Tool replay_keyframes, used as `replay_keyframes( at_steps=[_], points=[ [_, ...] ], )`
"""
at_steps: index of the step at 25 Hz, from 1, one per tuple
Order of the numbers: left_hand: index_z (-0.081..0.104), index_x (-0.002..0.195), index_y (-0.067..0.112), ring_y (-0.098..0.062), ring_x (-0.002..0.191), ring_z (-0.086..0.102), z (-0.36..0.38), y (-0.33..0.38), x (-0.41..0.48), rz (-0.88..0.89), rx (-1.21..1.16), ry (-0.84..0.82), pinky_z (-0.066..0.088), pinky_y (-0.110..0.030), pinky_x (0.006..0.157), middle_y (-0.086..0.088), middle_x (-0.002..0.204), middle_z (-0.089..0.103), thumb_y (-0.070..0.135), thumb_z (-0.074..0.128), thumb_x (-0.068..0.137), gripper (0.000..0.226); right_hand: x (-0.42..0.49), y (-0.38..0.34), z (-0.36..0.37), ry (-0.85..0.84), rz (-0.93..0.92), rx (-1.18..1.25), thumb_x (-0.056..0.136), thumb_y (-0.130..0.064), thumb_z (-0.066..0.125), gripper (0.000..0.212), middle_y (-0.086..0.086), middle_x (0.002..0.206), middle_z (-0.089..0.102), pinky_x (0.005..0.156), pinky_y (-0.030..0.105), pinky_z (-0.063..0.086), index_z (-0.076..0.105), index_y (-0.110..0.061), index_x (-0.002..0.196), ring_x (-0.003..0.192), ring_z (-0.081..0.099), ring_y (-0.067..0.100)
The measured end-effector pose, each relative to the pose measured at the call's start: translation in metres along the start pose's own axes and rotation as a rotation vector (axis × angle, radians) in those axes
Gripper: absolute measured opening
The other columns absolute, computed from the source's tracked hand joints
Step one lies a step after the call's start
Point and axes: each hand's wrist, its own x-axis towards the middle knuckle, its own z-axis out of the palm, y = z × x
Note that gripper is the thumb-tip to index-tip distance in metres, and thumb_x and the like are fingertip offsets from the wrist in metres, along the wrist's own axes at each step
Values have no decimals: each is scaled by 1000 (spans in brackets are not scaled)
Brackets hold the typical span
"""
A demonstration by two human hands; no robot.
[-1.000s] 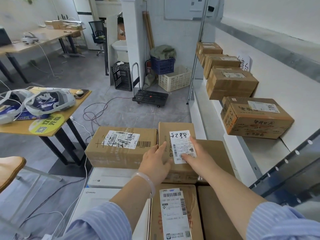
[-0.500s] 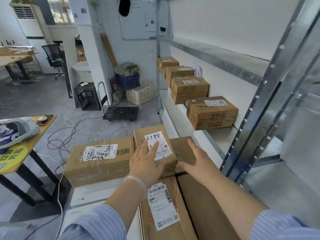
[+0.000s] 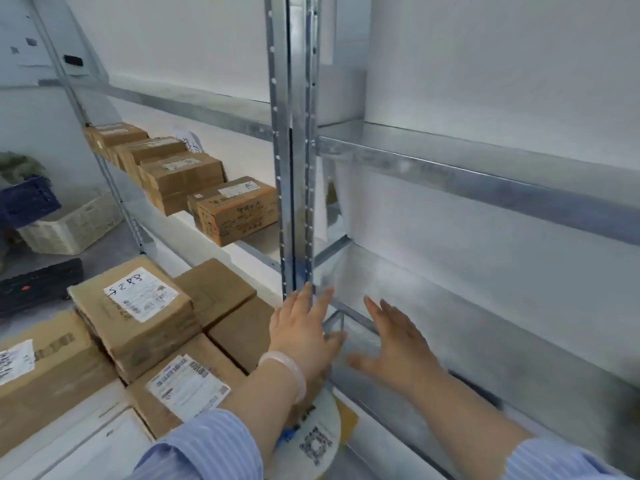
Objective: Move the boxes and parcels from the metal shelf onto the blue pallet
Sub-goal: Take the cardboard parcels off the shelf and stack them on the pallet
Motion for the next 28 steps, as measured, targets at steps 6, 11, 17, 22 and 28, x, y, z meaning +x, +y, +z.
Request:
replay_keyframes(
  at_steps=[6,11,17,22,28],
  points=[
    [-2,148,46,-25,147,7,30,124,-7,234,33,-47,11,-46,117,3,162,3,69,42,85,80,-83,94,-37,98,192,-73,74,-75,51,102,-4,162,-5,118,40,6,-9,-43,149,147,-4,16],
    [-2,149,46,-24,147,5,73,250,-36,361,-13,-119,11,-45,117,3,162,1,68,41,86,80,-167,192,-83,228,321,-113,73,-81,42,99,-4,162,-2,118,38,6,-6,-42,150,148,-2,17],
    [2,149,45,-20,147,5,123,412,-93,514,-91,-256,13,-42,115,3,162,2,64,43,88,76,-277,323,-146,297,507,-167,72,-78,41,100,0,157,20,115,38,18,9,-26,152,144,15,19],
    [4,148,49,-20,146,7,152,473,-121,441,-95,-349,13,-40,114,4,161,5,60,45,87,74,-310,375,-165,331,585,-67,58,-99,31,112,-5,155,26,116,39,19,17,-34,148,143,19,17],
    [7,148,49,-23,146,7,164,473,-111,390,-92,-391,17,-45,114,4,161,5,60,43,87,72,-303,390,-157,234,567,-36,72,-87,32,99,-3,160,11,118,36,5,5,-34,152,146,4,14]
  ],
)
